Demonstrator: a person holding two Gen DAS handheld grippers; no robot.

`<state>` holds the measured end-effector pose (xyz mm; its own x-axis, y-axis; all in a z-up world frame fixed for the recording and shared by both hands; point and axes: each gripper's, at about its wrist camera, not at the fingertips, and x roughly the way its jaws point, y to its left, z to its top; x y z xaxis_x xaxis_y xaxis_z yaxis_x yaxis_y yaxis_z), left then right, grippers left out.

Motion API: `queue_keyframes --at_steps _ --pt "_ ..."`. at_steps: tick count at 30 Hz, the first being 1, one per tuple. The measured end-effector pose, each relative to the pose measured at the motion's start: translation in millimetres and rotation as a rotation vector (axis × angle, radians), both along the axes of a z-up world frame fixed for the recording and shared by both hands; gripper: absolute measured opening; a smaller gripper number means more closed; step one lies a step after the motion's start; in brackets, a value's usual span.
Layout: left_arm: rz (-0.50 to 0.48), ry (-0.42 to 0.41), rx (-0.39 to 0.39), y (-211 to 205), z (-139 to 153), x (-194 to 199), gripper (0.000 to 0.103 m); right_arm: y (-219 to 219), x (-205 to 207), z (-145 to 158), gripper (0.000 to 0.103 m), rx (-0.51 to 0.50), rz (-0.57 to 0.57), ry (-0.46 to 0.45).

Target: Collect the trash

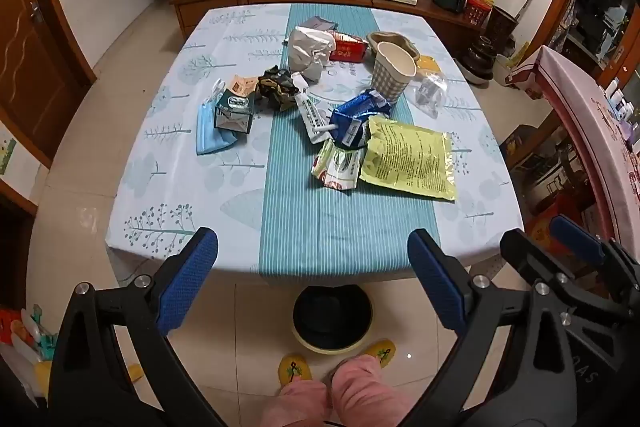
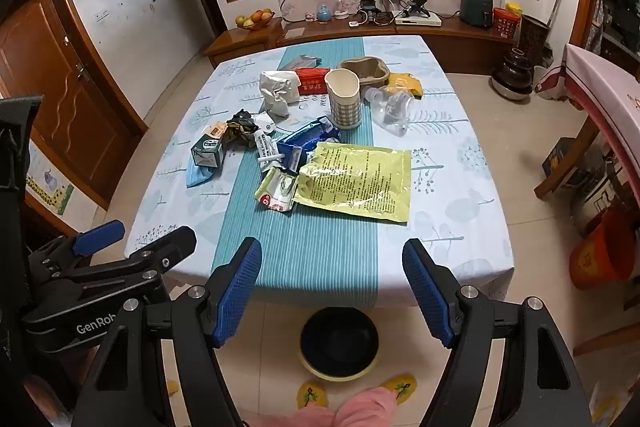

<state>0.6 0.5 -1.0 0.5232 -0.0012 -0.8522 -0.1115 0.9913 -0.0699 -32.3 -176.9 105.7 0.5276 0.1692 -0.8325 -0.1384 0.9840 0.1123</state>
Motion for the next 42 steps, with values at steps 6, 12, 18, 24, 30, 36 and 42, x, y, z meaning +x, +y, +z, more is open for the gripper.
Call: queue_keyframes --at_steps 6,12,18,24,30,36,42 --pt "-0.001 0.007 -0.005 -4.3 -1.6 -8.3 0.095 -4.6 -4.6 -0.5 0.075 0.008 -0.004 0.002" --pt "0.001 0.039 -0.027 -4.9 -5.1 -4.7 0.095 -6.8 -8.7 -0.5 0.075 0.021 -0.019 -0.006" --pt "0.005 0.034 -0.024 -3.5 -4.7 -6.1 0.095 -8.1 -10.8 2.6 0.075 0.027 -0.023 -0.008" --pt "0.006 0.028 -0.023 -2.3 -0.4 -8.6 0.095 -8.6 -10.8 3.7 0.075 0.031 -0.024 -0.011" --pt "0.007 0.024 -0.022 -1.8 2.9 -9.3 0.095 -8.6 -11.4 3.6 0.075 0.032 -0.025 -0.011" --pt "0.008 0.025 -0.023 -1.8 3.7 -9.8 0.095 -8.6 -12.2 3.2 0.075 0.033 -0.025 -0.009" --pt "0.007 0.024 -0.022 -2.2 3.1 -10.3 0.094 -9.6 -12.2 2.1 0.075 0.032 -0.022 -0.012"
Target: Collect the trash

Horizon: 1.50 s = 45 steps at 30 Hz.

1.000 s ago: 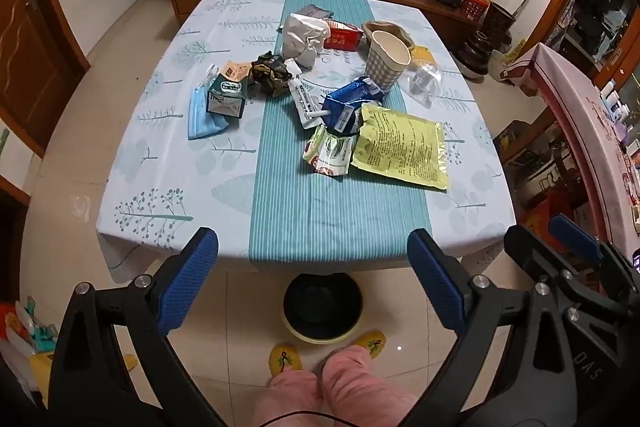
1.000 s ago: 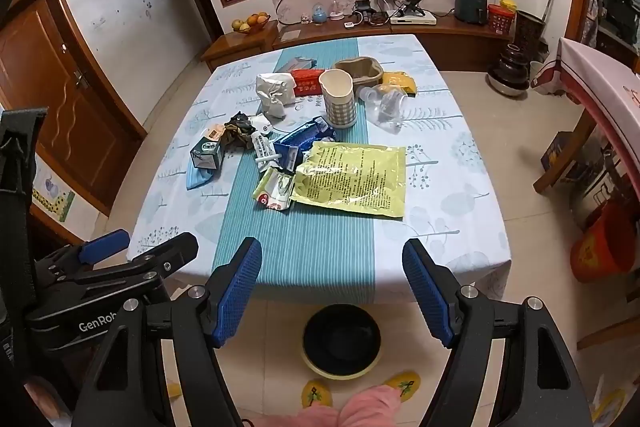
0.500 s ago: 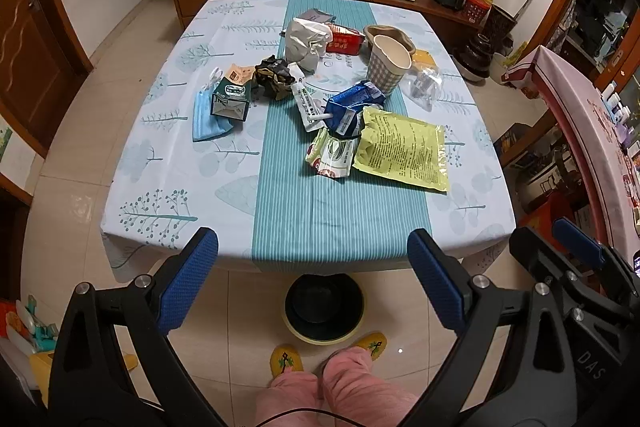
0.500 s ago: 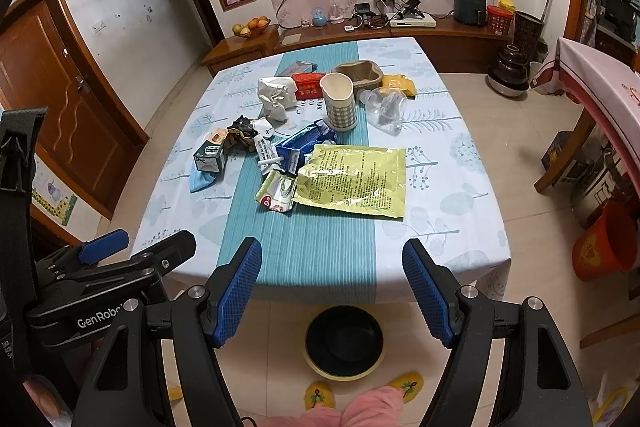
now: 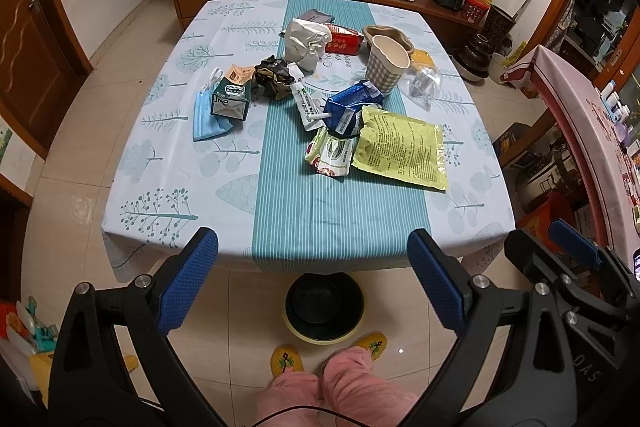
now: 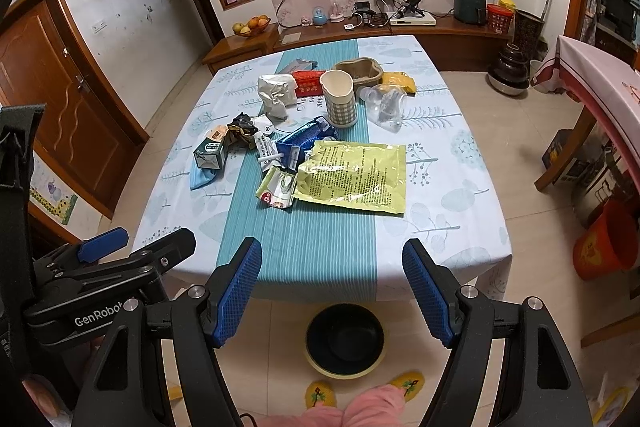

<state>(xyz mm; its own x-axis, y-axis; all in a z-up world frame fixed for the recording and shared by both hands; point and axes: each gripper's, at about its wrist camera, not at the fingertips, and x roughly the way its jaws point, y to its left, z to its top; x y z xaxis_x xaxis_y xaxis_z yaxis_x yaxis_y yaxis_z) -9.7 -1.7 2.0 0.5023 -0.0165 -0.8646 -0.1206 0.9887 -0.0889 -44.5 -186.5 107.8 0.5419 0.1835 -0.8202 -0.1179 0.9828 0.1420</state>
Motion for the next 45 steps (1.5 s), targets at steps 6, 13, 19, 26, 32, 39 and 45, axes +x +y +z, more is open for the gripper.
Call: queue_keyframes --at_steps 6,13,19,26,32,39,45 --pt "0.004 -0.001 0.004 0.4 1.4 -2.1 0.095 -0.1 0.2 -0.8 0.075 0.003 -0.001 0.002" --pt "0.024 0.004 0.012 1.0 -3.0 1.5 0.094 -0.5 2.5 -2.1 0.075 0.004 0.002 0.000" --pt "0.051 -0.009 0.011 1.3 -3.3 9.6 0.093 3.2 6.2 -0.4 0.075 0.008 0.029 0.002" --pt "0.064 -0.033 0.025 -7.0 3.1 18.3 0.094 -4.7 36.0 -2.0 0.075 0.028 0.070 0.001" --pt "0.101 -0.057 0.016 -9.1 9.8 25.0 0.094 -7.4 58.0 -3.0 0.075 0.048 0.122 0.004" --pt "0.132 -0.080 0.037 -3.8 15.2 26.7 0.094 5.7 77.6 -17.8 0.075 0.079 0.186 0.038" --pt "0.162 -0.079 0.048 28.1 17.3 34.2 0.094 27.9 97.9 -21.2 0.075 0.070 0.181 0.022"
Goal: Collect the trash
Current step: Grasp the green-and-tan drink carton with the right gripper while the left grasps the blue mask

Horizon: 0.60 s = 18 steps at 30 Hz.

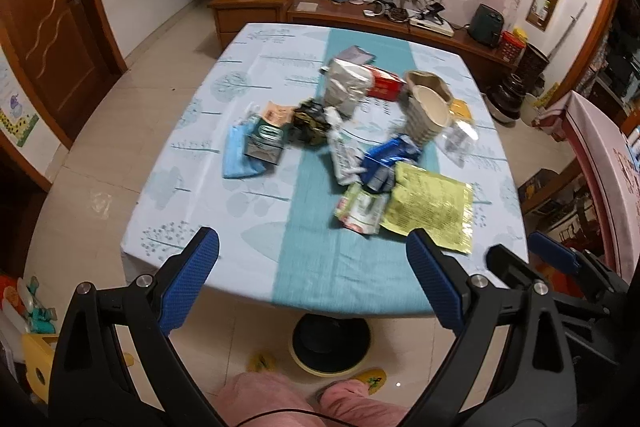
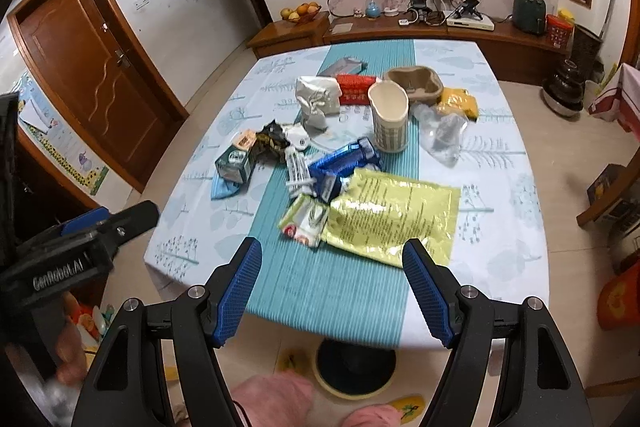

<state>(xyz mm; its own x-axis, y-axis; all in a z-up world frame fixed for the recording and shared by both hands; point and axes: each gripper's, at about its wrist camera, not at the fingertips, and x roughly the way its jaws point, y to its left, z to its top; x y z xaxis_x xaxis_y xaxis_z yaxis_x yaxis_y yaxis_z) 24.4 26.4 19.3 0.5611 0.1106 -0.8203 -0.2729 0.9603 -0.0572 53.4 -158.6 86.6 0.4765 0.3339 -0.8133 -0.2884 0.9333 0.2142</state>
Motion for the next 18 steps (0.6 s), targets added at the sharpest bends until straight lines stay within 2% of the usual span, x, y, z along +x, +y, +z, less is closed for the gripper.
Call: queue_keyframes --at_steps 6,10,18 --pt "0.022 0.057 -0.037 73.7 -7.3 31.3 0.093 36.6 35.3 0.4 0.075 0.007 -0.072 0.007" --pt "-0.057 0.086 -0.024 127.4 -13.3 61.3 0.093 83.1 62.1 -3.2 0.075 0.022 -0.086 0.028" --pt "-0.186 0.183 -0.029 201.6 -58.1 125.9 0.092 190.0 127.7 -54.7 0.075 0.071 -0.078 0.186"
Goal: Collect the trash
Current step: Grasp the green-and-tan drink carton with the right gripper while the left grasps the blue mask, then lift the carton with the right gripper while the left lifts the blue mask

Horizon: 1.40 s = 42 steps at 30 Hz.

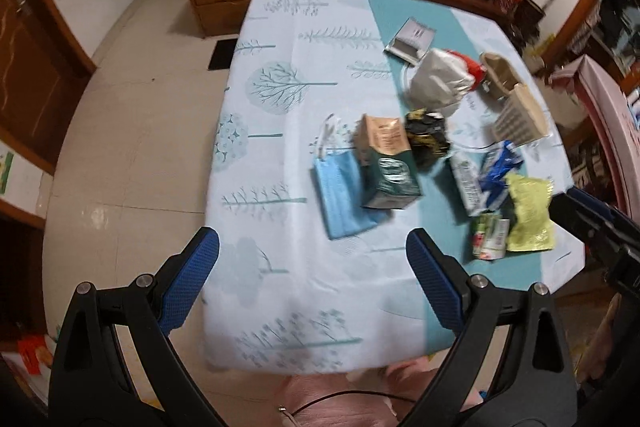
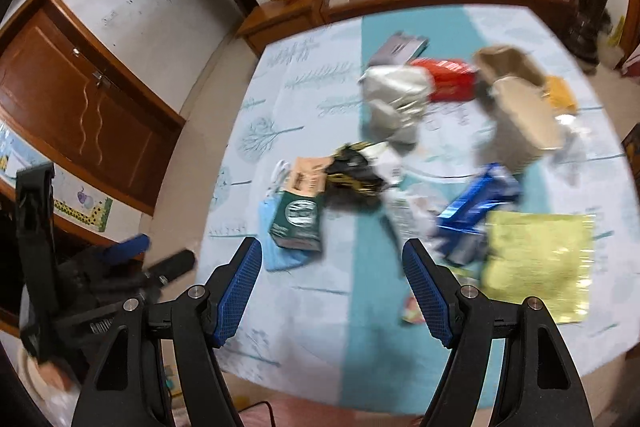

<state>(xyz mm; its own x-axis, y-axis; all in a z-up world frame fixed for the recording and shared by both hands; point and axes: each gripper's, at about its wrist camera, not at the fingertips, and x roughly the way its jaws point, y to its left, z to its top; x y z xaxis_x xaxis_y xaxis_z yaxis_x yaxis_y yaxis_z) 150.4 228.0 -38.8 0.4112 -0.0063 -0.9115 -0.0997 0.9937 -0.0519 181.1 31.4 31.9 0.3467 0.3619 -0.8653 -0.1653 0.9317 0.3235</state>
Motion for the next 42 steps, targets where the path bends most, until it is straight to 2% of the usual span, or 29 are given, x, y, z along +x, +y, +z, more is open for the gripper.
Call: queue_keyframes --at_steps 2,3,8,12,14,15,17,21,32,42 --pt "-0.036 0.033 -0.009 9.2 -14.1 11.1 0.079 21.0 14.6 -16.0 0.075 -0.013 0.010 0.026" --pt "-0.052 0.051 -0.016 12.8 -20.9 16.4 0.077 35.1 24.9 -25.9 0.075 -0.028 0.015 0.046" --pt "-0.088 0.114 -0.067 27.4 -52.3 32.9 0.076 68.1 57.4 -63.6 0.074 -0.064 0.020 0.117" --pt "-0.091 0.145 -0.089 37.5 -66.4 40.6 0.076 82.4 78.8 -92.9 0.068 -0.074 -0.002 0.188" --pt "-0.094 0.149 -0.095 40.1 -69.6 42.7 0.076 84.5 84.8 -105.2 0.058 -0.076 -0.014 0.222" --pt "-0.095 0.152 -0.097 41.2 -70.2 43.6 0.076 85.7 86.5 -111.1 0.049 -0.066 -0.014 0.247" --pt "-0.095 0.156 -0.101 43.8 -72.9 46.6 0.076 85.2 85.7 -117.3 0.048 -0.044 -0.015 0.272" --pt "-0.094 0.168 -0.127 46.1 -78.2 52.0 0.076 82.2 76.2 -112.0 0.047 -0.017 0.002 0.264" --pt "-0.082 0.207 -0.192 25.9 -94.0 75.2 0.076 39.7 35.1 -63.7 0.047 0.045 -0.022 0.185" --pt "-0.026 0.297 -0.162 -11.4 -133.9 102.6 0.076 -2.3 5.2 -41.3 0.047 0.043 -0.091 0.145"
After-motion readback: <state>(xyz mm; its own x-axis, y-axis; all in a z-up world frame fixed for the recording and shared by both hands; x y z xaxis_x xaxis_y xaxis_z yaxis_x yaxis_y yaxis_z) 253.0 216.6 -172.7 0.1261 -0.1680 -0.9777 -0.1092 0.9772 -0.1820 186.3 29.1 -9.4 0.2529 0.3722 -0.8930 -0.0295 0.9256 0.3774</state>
